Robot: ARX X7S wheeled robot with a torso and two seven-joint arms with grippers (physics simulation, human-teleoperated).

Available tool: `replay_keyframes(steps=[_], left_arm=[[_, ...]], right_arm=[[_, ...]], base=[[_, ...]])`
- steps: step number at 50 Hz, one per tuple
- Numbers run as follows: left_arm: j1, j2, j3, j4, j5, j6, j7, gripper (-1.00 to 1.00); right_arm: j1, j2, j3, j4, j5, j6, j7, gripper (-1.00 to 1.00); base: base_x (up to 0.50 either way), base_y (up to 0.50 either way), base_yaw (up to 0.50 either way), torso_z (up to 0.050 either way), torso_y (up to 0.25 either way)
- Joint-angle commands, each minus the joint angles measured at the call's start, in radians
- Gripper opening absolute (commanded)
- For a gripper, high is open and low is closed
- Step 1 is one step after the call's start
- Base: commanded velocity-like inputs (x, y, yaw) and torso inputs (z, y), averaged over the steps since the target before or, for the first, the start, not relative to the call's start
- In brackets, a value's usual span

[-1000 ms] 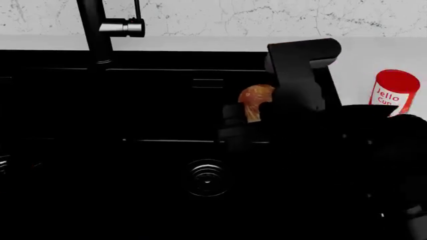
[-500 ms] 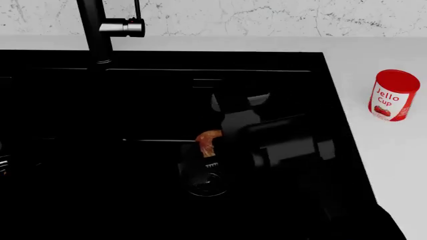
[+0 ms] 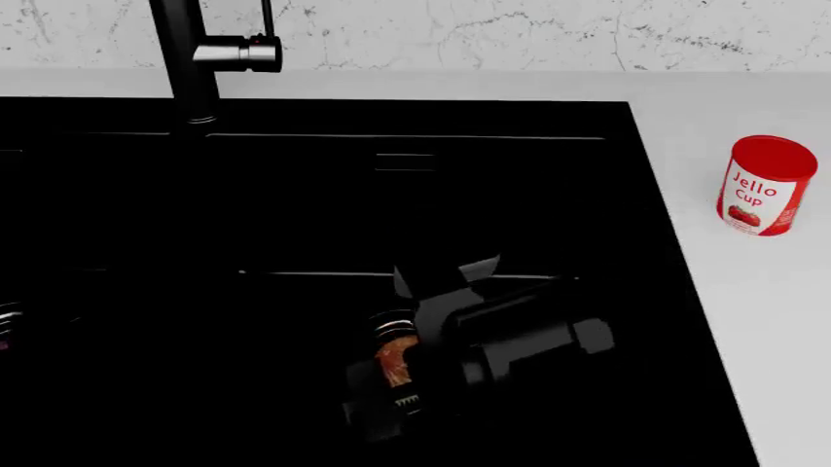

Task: Pick the scallop from the counter and place it in the sink

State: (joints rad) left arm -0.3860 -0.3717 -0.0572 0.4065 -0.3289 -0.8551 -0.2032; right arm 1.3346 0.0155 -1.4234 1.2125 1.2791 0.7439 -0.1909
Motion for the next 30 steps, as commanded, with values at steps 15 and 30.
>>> replay_keyframes(steps=[15,30], left_arm=[[0.011,0.01,-0.006,-0.001,0.012,0.009,0.01,1.0],[0.01,0.009,-0.006,-0.007,0.007,0.016,0.009,1.0]], right_arm=[[-0.014,-0.015,-0.09,0.002,0.048,-0.021,-0.038,-1.0],[0.004,-0.015,-0.093,-0.001,0.043,-0.006,-0.054,1.0]], base=[[0.0,0.0,0.0,0.0,0.0],[0.0,0.0,0.0,0.0,0.0]])
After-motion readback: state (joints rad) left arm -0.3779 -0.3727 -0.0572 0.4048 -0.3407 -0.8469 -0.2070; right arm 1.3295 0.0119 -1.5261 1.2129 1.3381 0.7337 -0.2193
